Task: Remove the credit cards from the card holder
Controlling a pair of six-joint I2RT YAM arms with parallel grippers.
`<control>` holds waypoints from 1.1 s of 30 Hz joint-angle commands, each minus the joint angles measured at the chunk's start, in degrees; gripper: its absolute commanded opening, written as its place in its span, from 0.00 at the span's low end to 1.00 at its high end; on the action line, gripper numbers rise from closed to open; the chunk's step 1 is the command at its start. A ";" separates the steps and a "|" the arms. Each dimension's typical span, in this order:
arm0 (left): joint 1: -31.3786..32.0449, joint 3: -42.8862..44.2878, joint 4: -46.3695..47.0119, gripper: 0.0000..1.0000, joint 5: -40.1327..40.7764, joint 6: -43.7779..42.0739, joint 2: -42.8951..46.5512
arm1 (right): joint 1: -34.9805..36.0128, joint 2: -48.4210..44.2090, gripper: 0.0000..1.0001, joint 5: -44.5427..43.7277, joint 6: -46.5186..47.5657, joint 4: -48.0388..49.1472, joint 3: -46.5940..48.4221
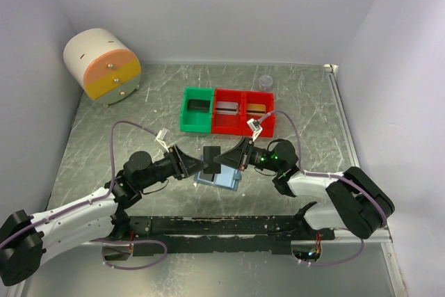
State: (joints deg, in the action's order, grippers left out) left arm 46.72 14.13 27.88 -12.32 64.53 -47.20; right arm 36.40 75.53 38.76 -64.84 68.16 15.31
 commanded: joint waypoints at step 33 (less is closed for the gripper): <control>-33.89 34.69 -61.26 0.98 23.27 -38.17 -4.25 | 7.25 2.71 0.00 -41.71 55.82 -62.75 37.04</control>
State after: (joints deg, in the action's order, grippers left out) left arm 14.09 52.51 -34.11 8.86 28.18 -56.64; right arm 41.41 74.41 3.55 -20.91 9.69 47.20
